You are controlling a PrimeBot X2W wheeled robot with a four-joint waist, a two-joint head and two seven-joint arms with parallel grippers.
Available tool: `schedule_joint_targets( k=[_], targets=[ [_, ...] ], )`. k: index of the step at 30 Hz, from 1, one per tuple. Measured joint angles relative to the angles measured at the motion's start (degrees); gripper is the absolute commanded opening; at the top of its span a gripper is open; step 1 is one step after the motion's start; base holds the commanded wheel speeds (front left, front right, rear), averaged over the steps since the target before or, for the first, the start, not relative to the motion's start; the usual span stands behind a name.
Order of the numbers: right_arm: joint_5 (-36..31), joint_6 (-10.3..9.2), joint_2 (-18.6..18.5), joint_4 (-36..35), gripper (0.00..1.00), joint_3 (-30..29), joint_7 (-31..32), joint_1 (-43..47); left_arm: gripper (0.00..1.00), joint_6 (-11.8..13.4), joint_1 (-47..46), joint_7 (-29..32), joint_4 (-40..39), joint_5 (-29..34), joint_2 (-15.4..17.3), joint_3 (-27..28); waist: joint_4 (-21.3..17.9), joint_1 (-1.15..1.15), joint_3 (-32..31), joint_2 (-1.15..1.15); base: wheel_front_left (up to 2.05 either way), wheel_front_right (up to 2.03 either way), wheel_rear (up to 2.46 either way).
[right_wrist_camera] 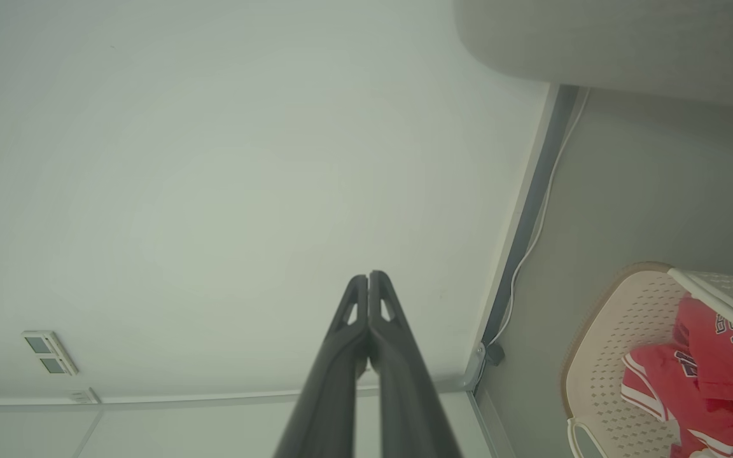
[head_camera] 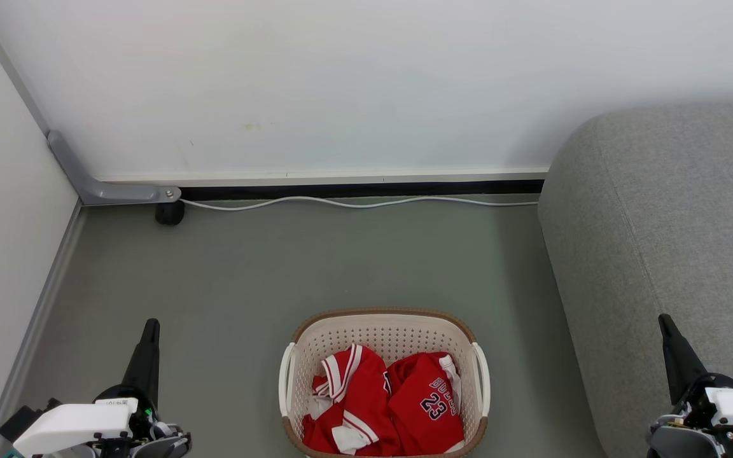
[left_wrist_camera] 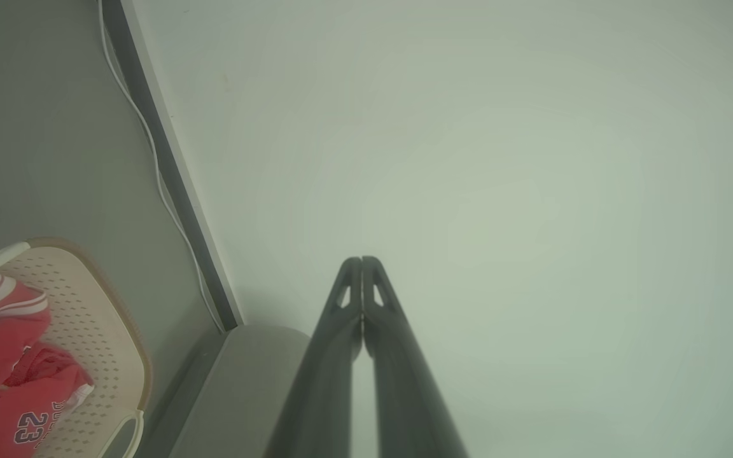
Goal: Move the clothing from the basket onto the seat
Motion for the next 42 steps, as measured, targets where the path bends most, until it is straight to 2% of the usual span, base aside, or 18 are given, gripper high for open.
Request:
schedule_joint_targets(
  k=[42],
  targets=[
    [0.0, 0.0, 0.0, 0.0, 0.0, 0.0, 0.0, 0.0, 0.0, 0.0, 0.0, -0.01, 0.0, 0.01, 0.0, 0.0, 0.0, 0.0, 0.0, 0.0, 0.0, 0.0, 0.0]
  ],
)
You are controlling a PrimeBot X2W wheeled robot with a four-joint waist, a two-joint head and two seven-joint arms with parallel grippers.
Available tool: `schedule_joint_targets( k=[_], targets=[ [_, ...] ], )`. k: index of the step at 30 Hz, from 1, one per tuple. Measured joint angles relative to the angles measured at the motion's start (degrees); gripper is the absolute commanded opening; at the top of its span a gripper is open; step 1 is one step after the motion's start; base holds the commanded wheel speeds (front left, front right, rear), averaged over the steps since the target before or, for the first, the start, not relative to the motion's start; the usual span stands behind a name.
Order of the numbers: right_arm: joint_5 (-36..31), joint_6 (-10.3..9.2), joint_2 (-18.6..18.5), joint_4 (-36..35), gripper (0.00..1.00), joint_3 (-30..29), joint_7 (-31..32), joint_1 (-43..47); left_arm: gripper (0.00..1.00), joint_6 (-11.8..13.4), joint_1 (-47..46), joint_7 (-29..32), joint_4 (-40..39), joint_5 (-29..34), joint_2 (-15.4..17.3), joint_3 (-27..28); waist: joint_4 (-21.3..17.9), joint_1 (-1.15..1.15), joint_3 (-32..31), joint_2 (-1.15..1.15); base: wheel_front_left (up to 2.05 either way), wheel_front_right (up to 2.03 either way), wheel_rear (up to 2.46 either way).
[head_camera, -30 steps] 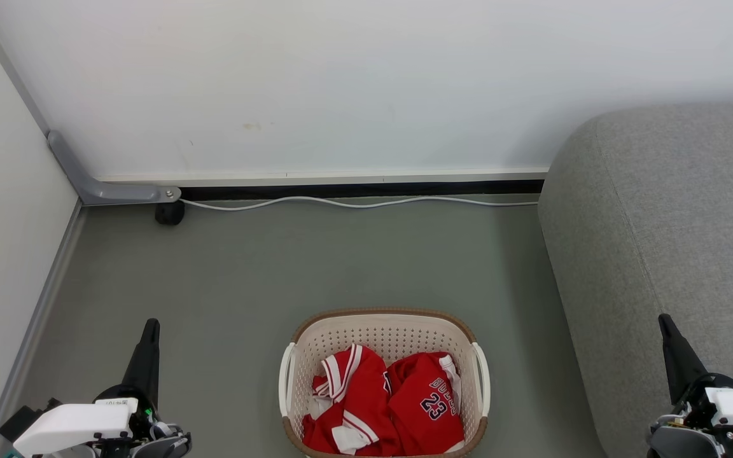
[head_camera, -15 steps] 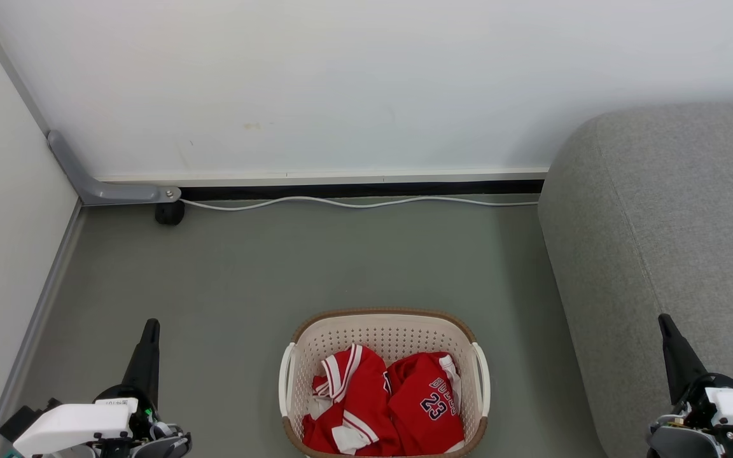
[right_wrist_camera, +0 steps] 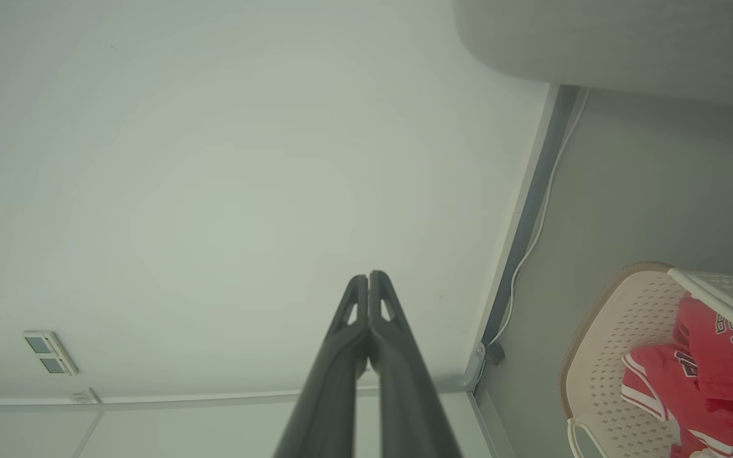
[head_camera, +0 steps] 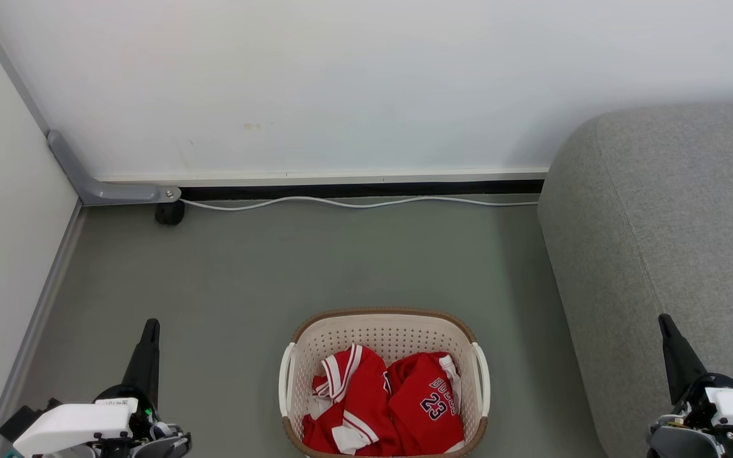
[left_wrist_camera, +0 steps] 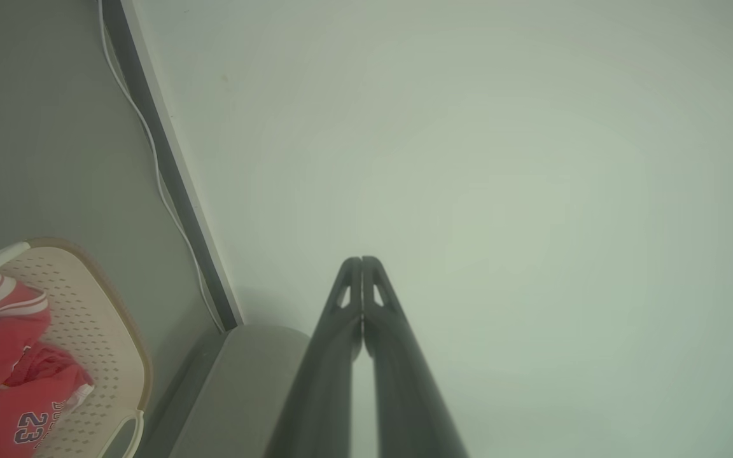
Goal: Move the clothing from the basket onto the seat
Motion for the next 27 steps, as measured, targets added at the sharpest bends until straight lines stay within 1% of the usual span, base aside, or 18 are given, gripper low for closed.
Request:
schedule_joint_targets(
  k=[5, 6, 11, 13, 22, 27],
  targets=[
    [0.0, 0.0, 0.0, 0.0, 0.0, 0.0, 0.0, 0.0, 0.0, 0.0, 0.0, 0.0, 0.0, 0.0, 0.0, 0.0, 0.0, 0.0, 0.0, 0.0, 0.0, 0.0, 0.0],
    [-0.03, 0.0, 0.04, 0.25, 1.0, 0.05, -0.01, 0.05, 1.0, 0.01, 0.13, -0.02, 0.23, 0.02, -0.07, -0.02, 0.0, 0.0, 0.0, 0.0, 0.0, 0.0, 0.0],
    [-0.04, -0.04, 1.37, 3.54, 1.0, 0.47, -0.02, 2.82, 1.0, 0.08, 3.37, -0.09, 3.79, 0.02, -1.47, -0.22, -0.01, 0.0, 0.05, 0.0, 0.0, 0.0, 0.0],
    [-0.04, -0.19, 1.59, 3.74, 1.0, 0.53, -0.02, 3.5, 1.0, 0.08, 4.09, -0.3, 4.24, 0.02, -1.58, -0.38, -0.02, 0.0, 0.15, 0.0, 0.0, 0.0, 0.0],
    [-0.34, -0.19, 1.26, 3.14, 1.0, 0.88, -0.1, 3.42, 1.0, 0.08, 3.9, -1.72, 4.07, 0.21, -1.47, -1.38, -0.05, 0.02, 0.02, 0.0, 0.0, 0.0, 0.0],
    [-1.51, -0.19, 0.31, 2.77, 1.0, 1.96, -0.89, 3.24, 1.0, 0.08, 3.73, -2.67, 3.86, 2.18, -1.42, -1.83, -0.07, 0.02, 0.07, 0.0, 0.0, 0.0, 0.0]
  ],
)
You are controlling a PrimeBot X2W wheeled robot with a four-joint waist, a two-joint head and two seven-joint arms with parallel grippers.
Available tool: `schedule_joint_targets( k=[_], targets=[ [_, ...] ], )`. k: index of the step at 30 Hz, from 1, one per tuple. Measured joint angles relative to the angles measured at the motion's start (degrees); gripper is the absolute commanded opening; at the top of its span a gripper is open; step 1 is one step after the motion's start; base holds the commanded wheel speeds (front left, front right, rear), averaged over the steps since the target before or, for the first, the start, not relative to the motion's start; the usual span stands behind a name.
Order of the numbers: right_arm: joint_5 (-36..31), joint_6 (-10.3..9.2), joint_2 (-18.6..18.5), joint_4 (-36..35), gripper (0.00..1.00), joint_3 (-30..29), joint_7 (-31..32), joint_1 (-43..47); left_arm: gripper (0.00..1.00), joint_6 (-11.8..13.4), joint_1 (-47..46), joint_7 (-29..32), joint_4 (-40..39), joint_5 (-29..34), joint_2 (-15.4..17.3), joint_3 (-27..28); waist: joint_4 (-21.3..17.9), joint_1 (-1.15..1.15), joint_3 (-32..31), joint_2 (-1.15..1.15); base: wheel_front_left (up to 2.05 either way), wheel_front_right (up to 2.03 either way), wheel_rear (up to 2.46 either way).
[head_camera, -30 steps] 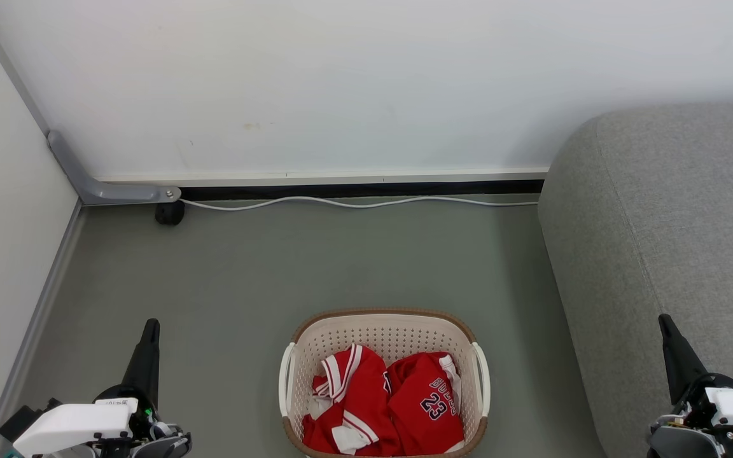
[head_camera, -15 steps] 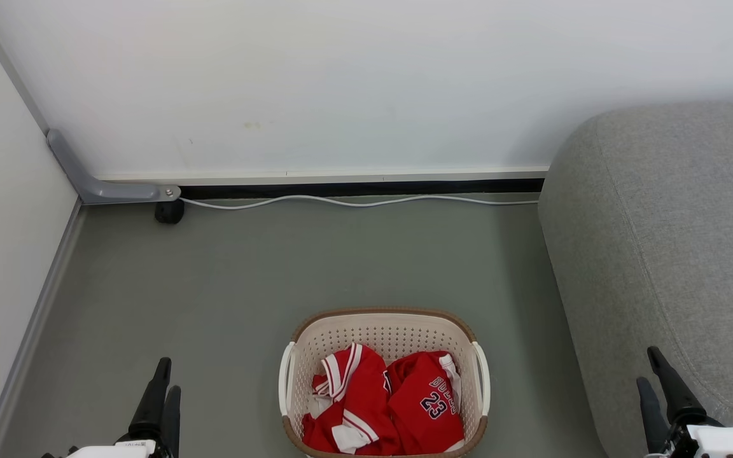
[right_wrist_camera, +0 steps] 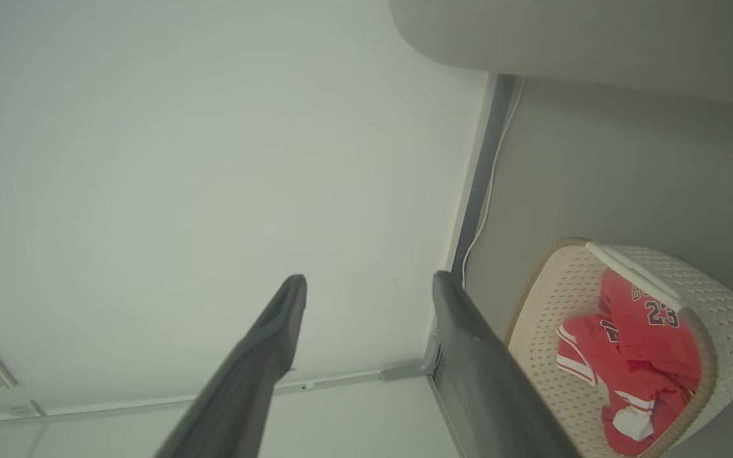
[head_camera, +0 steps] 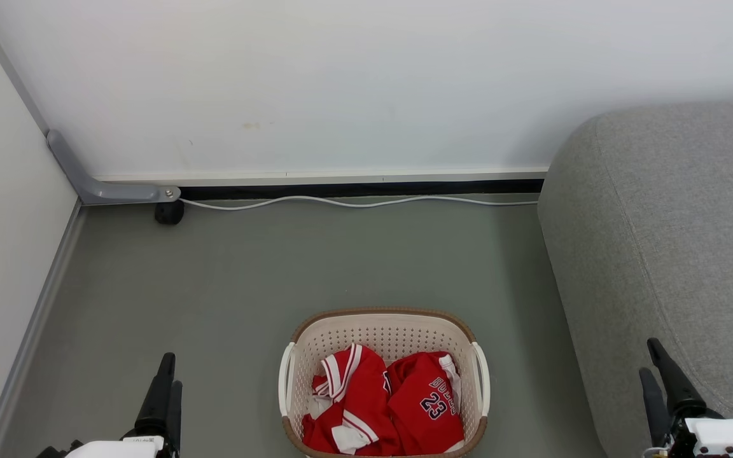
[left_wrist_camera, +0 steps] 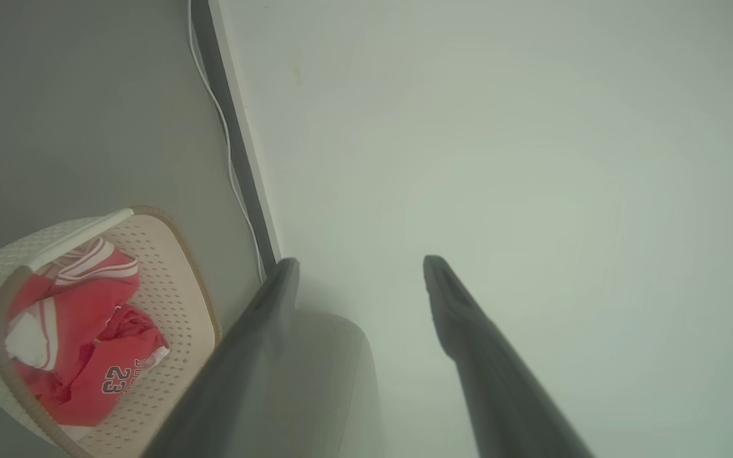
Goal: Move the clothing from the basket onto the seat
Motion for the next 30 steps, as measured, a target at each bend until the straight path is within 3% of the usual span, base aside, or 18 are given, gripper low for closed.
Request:
schedule_joint_targets(
  k=[12, 30],
  targets=[
    [-3.32, 0.0, -3.07, -0.34, 1.0, 4.13, -3.42, -1.22, 1.0, 0.0, -0.48, -1.8, -0.26, 8.15, 0.13, -0.82, -0.09, -0.01, 0.0, 0.0, 0.0, 0.0, 0.0],
    [-15.83, 0.01, -5.88, -0.22, 1.0, 6.69, -6.3, -3.47, 1.0, -0.01, -1.98, -4.72, -0.56, 24.38, 0.4, -2.94, -0.46, -0.01, 0.04, 0.0, 0.0, 0.0, 0.0]
  ],
)
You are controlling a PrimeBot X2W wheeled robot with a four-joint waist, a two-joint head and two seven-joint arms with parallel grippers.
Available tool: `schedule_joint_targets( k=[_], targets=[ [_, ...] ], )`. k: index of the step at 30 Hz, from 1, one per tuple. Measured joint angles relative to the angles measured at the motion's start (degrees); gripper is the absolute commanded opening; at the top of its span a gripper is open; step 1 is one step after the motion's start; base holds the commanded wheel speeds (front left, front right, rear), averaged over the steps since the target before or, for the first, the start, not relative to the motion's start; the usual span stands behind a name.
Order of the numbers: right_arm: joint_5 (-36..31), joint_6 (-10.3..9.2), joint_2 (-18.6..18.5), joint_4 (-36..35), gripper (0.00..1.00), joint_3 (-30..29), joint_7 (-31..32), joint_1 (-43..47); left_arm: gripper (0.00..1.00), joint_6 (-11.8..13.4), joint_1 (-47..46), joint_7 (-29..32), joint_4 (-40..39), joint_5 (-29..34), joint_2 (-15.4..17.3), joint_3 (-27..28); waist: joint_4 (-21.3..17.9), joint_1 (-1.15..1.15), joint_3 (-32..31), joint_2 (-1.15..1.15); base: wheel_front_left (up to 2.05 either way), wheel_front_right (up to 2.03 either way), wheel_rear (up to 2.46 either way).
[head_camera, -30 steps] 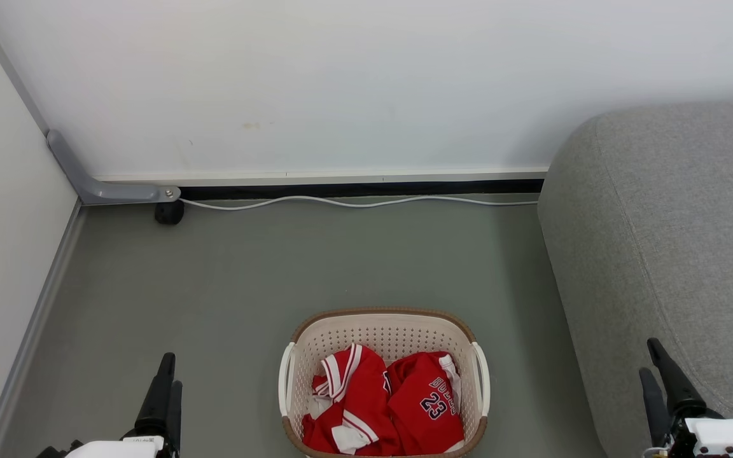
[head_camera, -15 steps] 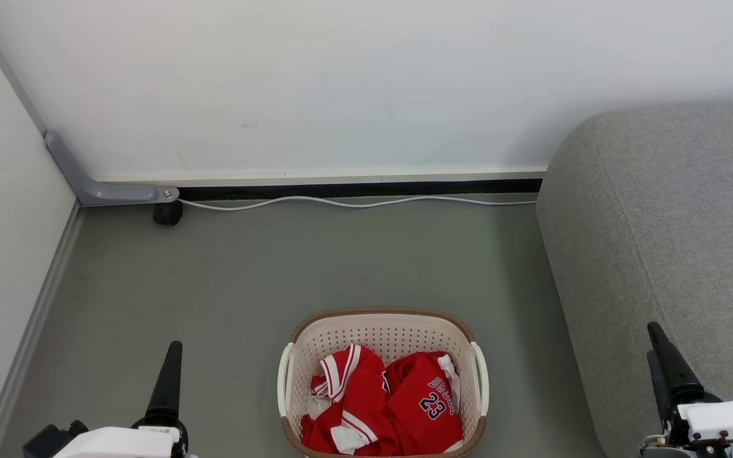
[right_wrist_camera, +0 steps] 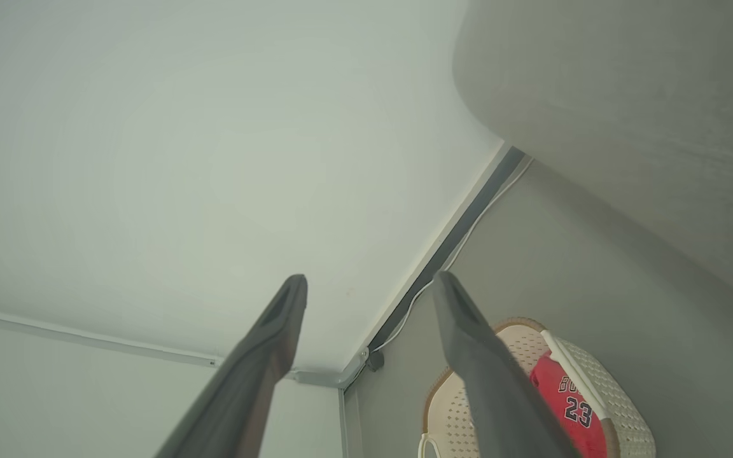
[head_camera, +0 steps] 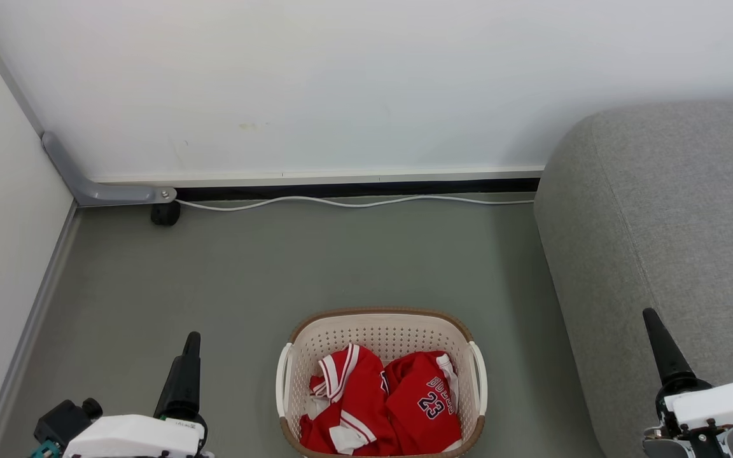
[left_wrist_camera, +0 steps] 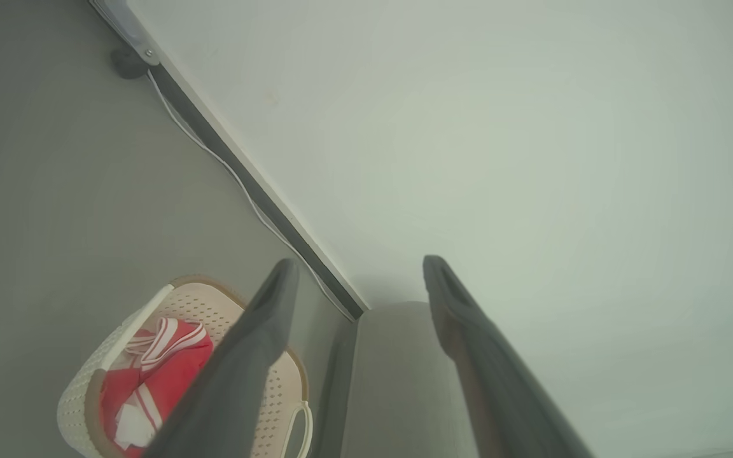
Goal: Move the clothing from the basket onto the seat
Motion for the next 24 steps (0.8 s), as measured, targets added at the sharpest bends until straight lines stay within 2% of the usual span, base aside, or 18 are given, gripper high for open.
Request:
schedule_joint_targets(
  k=[24],
  targets=[
    [-15.51, 0.0, -3.86, 1.13, 1.0, 6.58, -3.64, -3.42, 1.0, -0.01, -1.88, -3.87, 0.33, 20.04, 0.45, -3.13, -0.41, 0.0, 0.08, 0.0, 0.0, 0.0, 0.0]
  ],
)
